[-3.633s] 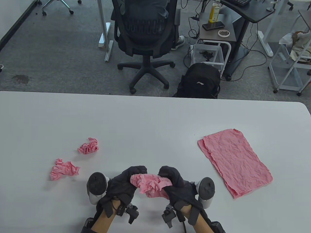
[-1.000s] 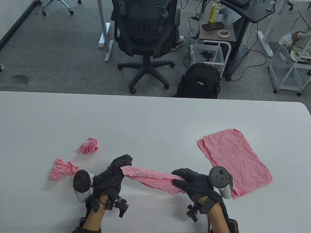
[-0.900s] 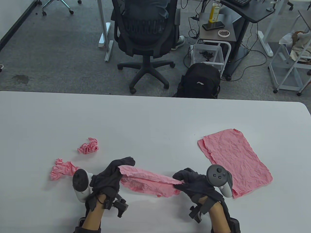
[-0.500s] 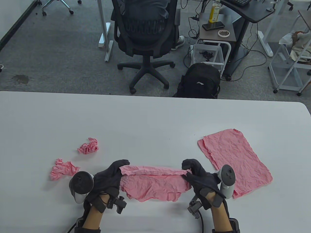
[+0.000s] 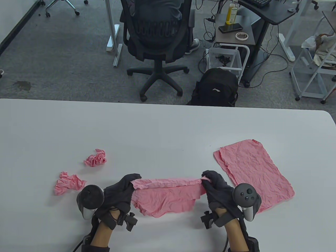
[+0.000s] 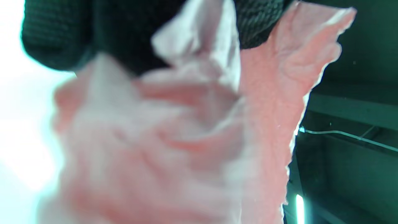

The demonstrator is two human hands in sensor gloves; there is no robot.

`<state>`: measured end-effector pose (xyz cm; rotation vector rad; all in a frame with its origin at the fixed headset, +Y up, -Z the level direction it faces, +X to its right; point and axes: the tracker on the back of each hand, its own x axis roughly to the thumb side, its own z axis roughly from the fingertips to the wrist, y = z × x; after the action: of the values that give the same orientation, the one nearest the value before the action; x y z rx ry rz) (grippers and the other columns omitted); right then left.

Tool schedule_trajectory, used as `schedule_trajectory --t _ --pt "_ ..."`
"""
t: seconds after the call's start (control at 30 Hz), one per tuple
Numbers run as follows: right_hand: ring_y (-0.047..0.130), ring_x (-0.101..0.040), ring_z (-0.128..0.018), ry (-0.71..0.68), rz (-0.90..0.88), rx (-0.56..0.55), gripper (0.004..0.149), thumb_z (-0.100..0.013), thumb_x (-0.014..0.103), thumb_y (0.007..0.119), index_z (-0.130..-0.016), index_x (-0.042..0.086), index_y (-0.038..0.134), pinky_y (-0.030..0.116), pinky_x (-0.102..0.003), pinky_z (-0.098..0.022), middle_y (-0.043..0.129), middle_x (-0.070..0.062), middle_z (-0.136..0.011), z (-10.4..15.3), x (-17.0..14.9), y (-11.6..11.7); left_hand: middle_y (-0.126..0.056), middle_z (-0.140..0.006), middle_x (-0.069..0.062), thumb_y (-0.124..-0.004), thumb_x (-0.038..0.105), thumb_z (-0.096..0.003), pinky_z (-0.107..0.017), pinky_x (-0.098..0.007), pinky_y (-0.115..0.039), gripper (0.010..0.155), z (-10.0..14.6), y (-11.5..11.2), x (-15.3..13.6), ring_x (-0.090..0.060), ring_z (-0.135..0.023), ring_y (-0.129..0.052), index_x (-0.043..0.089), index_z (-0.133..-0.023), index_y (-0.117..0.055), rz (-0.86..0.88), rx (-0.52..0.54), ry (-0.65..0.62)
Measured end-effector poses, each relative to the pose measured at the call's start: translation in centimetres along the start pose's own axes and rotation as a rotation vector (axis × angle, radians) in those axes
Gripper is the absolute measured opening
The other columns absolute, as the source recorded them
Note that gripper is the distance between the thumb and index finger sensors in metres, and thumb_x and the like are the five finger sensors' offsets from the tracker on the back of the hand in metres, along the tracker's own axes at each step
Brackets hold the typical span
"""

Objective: Flatten crumpled papers and stack

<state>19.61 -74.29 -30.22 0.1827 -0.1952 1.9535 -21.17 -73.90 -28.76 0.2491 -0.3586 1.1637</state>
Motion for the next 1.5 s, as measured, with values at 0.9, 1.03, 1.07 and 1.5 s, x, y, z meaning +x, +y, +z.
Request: schedule_trajectory --t 0.9,1.03,1.07,1.5 --pt "0.095 -0.015 -0.017 0.149 -0.129 0.113 0.047 -0.048 0.03 0.083 -0.091 0.015 0.069 0.084 -0.039 -0.014 0.095 -0.01 -0.056 -0.5 -2.0 1.1 -0.102 -0.036 0.006 -0.08 0.044 -0.0517 -0.037 -0.043 -0.089 0.047 -0.1 0.4 -2.7 -0.014 -0.016 -0.104 0.012 -0.084 -0.089 -0.186 -0.141 0.274" --pt "0.098 -0.021 -0.022 0.169 0.008 0.13 0.048 -0.049 0.025 0.081 -0.093 0.014 0.068 0.084 -0.043 -0.017 0.093 -0.013 -0.061 -0.4 -1.8 2.5 -0.089 -0.08 -0.012 -0.081 0.041 -0.0517 -0.058 -0.058 -0.073 0.061 0.3 0.2 -1.7 -0.036 -0.064 -0.099 0.014 -0.104 -0.067 -0.449 -0.106 0.271" --pt "0.097 -0.023 -0.023 0.162 0.028 0.156 0.048 -0.049 0.024 0.081 -0.093 0.013 0.068 0.083 -0.044 -0.019 0.092 -0.014 -0.062 -0.4 -1.7 2.9 -0.081 -0.09 -0.015 -0.082 0.04 -0.0513 -0.061 -0.061 -0.068 0.064 0.3 0.1 -1.0 -0.041 -0.075 -0.092 0.014 -0.106 -0.063 -0.518 -0.082 0.199" --pt "0.094 -0.027 -0.036 0.107 0.43 0.311 0.054 -0.046 0.018 0.087 -0.096 0.015 0.068 0.08 -0.048 -0.029 0.084 -0.018 -0.078 -0.3 -0.3 3.4 -0.052 -0.117 -0.006 -0.087 0.043 -0.0478 -0.075 -0.068 -0.045 0.07 0.0 -7.0 -0.7 -0.04 -0.113 -0.052 0.028 -0.111 -0.062 -0.863 -0.816 0.111"
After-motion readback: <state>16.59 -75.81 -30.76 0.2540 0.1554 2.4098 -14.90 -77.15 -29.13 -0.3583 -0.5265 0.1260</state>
